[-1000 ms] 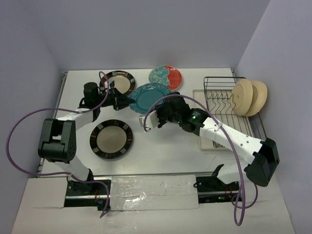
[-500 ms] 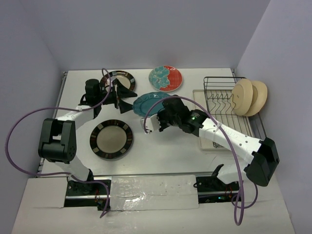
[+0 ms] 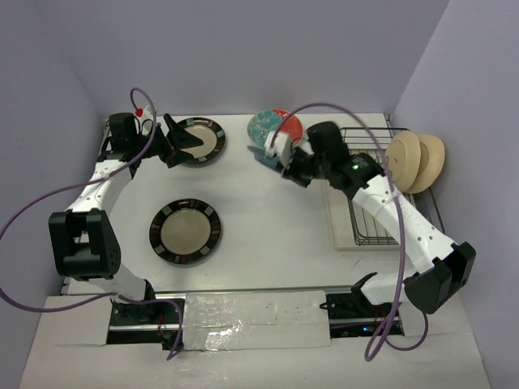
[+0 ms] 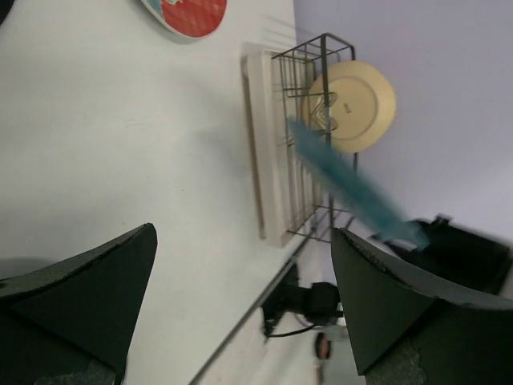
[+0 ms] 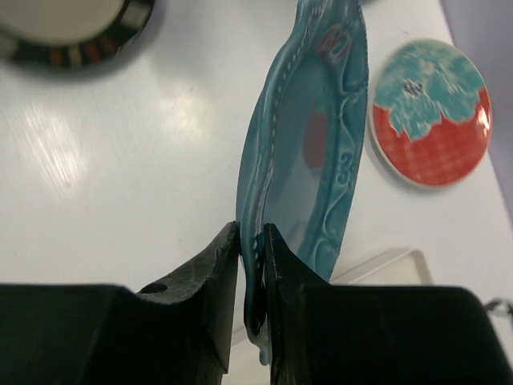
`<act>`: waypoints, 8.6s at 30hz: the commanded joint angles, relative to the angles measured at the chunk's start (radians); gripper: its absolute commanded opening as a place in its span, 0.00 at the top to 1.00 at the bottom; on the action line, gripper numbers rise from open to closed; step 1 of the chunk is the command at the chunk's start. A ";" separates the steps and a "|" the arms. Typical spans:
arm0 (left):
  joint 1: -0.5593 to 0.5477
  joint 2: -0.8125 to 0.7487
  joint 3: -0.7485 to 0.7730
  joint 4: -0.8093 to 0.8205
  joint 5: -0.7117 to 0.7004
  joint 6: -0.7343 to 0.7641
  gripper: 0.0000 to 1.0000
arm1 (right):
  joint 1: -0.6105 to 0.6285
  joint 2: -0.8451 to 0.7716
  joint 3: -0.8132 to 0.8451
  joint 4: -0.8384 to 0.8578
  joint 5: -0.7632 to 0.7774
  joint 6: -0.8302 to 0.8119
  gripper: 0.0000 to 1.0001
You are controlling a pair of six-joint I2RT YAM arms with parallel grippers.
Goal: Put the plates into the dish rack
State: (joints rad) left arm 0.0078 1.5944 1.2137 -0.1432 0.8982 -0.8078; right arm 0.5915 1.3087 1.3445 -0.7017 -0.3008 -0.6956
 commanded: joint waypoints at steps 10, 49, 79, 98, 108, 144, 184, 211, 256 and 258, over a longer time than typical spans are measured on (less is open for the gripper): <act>-0.019 -0.188 -0.005 -0.141 -0.093 0.318 0.01 | -0.651 -0.036 0.338 -0.018 -0.477 0.576 1.00; -0.051 -0.151 -0.020 -0.091 0.007 0.312 0.01 | -1.162 0.491 0.768 -0.481 -0.627 0.309 1.00; -0.051 -0.125 -0.008 -0.101 0.013 0.302 0.01 | -1.162 0.535 0.696 -0.466 -0.483 0.263 0.57; -0.137 -0.104 0.015 -0.078 -0.383 0.276 0.01 | -1.132 0.253 0.685 -0.231 -0.239 0.320 0.00; -0.347 0.168 0.196 0.169 -0.651 -0.045 0.01 | -0.874 0.035 0.435 -0.006 -0.023 0.360 0.00; -0.437 1.090 0.914 0.310 -0.688 -0.511 0.48 | -0.544 -0.109 0.182 0.073 0.157 0.208 0.00; -0.321 0.027 0.069 0.284 0.062 -0.493 1.00 | 0.168 -0.292 -0.347 0.307 0.207 -0.531 0.01; -0.365 0.004 0.099 0.122 0.054 -0.467 0.50 | 0.211 -0.229 -0.378 0.495 0.499 -0.585 1.00; -0.068 -0.080 0.139 -0.038 -0.010 -0.001 0.01 | -0.975 -0.054 0.289 0.007 -0.505 0.496 1.00; -0.066 -0.074 0.139 -0.030 -0.002 -0.010 0.01 | -0.983 -0.034 0.298 -0.016 -0.491 0.449 1.00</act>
State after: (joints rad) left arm -0.0677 1.5215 1.3521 -0.2287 0.8581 -0.8085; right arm -0.3733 1.2873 1.5284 -0.8200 -0.7105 -0.1696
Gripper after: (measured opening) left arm 0.993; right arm 0.227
